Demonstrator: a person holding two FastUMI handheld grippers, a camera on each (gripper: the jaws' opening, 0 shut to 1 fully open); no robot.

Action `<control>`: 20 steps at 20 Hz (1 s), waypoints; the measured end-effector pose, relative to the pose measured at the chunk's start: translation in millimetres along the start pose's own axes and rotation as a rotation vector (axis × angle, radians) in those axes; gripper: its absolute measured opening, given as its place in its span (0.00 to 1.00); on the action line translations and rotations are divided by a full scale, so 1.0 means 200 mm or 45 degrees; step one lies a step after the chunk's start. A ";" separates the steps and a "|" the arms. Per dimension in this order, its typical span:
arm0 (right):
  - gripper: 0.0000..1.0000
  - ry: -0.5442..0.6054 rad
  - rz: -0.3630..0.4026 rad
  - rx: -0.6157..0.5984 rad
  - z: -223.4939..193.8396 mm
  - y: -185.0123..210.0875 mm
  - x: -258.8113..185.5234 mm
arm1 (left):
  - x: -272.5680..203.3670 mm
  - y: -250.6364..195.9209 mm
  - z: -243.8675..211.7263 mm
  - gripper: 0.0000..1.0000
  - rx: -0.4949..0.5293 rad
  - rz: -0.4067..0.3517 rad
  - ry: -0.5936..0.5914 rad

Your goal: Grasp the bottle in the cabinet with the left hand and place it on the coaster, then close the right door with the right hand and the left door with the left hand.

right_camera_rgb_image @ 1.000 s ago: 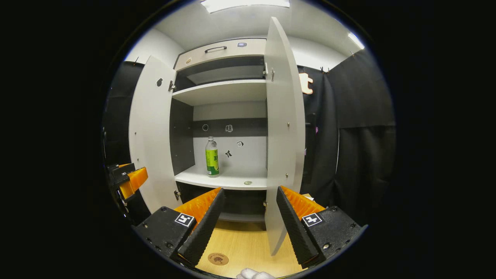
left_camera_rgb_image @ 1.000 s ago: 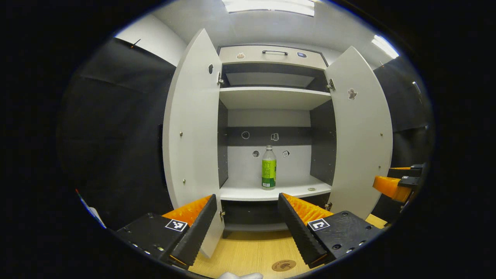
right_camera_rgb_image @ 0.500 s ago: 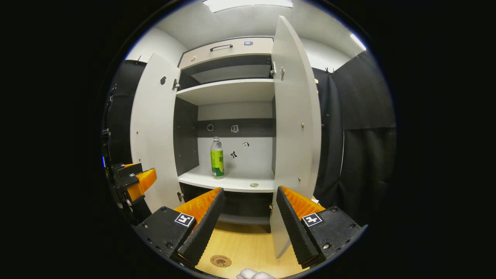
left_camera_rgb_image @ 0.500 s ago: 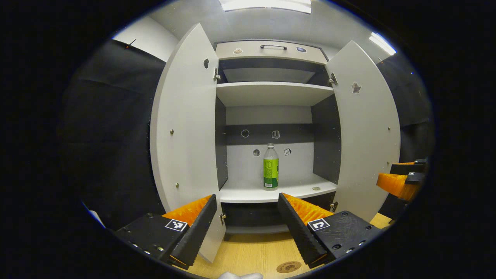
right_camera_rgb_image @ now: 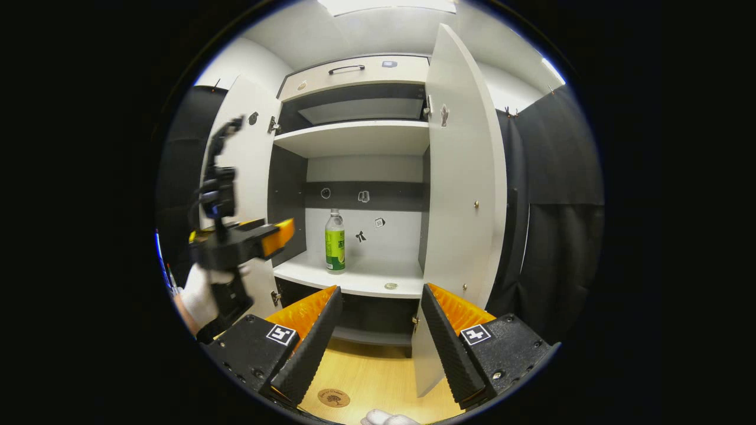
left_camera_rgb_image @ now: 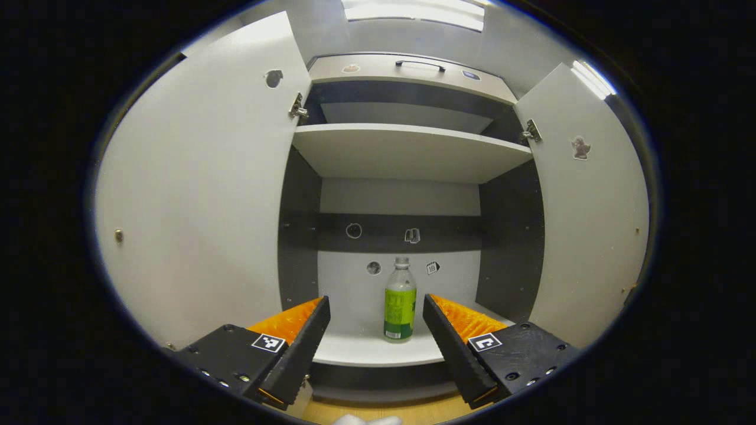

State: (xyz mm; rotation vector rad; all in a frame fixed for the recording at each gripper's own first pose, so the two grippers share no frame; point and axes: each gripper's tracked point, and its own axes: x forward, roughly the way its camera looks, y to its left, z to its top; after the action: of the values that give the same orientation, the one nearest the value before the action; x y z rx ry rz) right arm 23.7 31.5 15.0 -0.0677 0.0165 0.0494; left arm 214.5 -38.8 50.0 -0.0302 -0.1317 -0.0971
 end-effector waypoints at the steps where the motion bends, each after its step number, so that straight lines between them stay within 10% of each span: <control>1: 0.83 0.009 0.005 0.005 0.00 0.01 -0.01 | 0.10 -0.03 0.00 0.96 0.002 -0.012 -0.009; 15: 0.83 0.105 -0.113 -0.021 -0.14 -0.10 -0.14 | 0.78 -0.13 -0.47 0.96 0.029 0.052 0.202; 17: 0.83 0.112 -0.112 -0.011 -0.15 -0.11 -0.17 | 0.77 -0.08 -0.47 0.75 0.058 0.103 0.226; 20: 0.83 0.079 -0.109 -0.005 -0.10 -0.12 -0.21 | 0.65 -0.11 -0.35 0.72 0.045 0.051 0.175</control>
State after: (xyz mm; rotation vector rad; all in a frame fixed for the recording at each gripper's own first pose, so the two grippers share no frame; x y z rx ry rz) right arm -16.4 3.8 -2.9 -0.0739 0.0759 -0.0383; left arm 349.9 -76.4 -1.8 0.0091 0.0043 -0.0569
